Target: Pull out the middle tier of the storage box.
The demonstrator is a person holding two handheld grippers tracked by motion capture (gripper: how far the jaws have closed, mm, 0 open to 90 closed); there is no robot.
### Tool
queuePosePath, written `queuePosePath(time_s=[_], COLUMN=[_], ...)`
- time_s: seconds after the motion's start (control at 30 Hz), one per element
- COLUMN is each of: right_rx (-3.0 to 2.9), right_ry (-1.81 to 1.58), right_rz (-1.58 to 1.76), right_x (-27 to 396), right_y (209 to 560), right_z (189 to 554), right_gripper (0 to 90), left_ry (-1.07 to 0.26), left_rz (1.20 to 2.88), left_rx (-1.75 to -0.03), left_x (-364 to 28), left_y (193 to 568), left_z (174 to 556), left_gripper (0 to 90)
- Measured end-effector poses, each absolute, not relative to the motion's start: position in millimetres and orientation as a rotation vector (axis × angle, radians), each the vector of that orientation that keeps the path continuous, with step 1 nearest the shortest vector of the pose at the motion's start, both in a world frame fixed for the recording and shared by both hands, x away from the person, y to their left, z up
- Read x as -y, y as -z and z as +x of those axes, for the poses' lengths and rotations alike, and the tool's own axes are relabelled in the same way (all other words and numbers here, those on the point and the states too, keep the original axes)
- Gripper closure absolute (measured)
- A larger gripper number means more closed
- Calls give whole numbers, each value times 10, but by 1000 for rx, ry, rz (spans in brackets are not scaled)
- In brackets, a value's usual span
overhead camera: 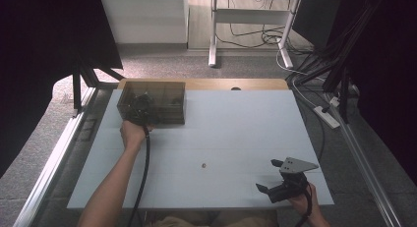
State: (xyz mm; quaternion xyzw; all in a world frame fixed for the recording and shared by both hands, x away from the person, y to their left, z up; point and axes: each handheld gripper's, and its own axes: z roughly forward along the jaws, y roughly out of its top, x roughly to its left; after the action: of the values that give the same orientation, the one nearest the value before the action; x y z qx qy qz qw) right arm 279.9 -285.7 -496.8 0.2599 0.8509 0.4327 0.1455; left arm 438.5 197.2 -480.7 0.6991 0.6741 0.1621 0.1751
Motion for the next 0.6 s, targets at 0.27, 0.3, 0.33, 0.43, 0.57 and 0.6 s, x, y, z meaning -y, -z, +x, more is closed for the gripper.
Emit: queuePosePath(time_s=[0.27, 0.3, 0.33, 0.43, 0.57, 0.6], right_rx=[-2454, -2455, -2455, -2455, -2456, -2456], right_ry=[-1242, -1243, -1242, -1242, -1241, -1241], right_rz=[748, 747, 747, 747, 746, 746], right_x=[2855, 2854, 2853, 2854, 2854, 2854], right_y=[4971, 4971, 4971, 4972, 4972, 4972], right_z=[2801, 2800, 2800, 2801, 2801, 2801], right_gripper=[0, 0, 0, 0, 0, 0], left_ry=[-457, -459, -461, -452, -461, -459], left_rz=[1960, 1957, 1954, 1949, 1963, 1964], left_rx=[-1912, -1913, -1915, -1914, -1910, -1912], left_x=[-1943, -1939, -1937, -1932, -1898, -1898], left_y=[4815, 4815, 4816, 4818, 4810, 4808], left_z=[4390, 4391, 4391, 4396, 4408, 4412], left_gripper=[435, 435, 453, 513, 556, 556])
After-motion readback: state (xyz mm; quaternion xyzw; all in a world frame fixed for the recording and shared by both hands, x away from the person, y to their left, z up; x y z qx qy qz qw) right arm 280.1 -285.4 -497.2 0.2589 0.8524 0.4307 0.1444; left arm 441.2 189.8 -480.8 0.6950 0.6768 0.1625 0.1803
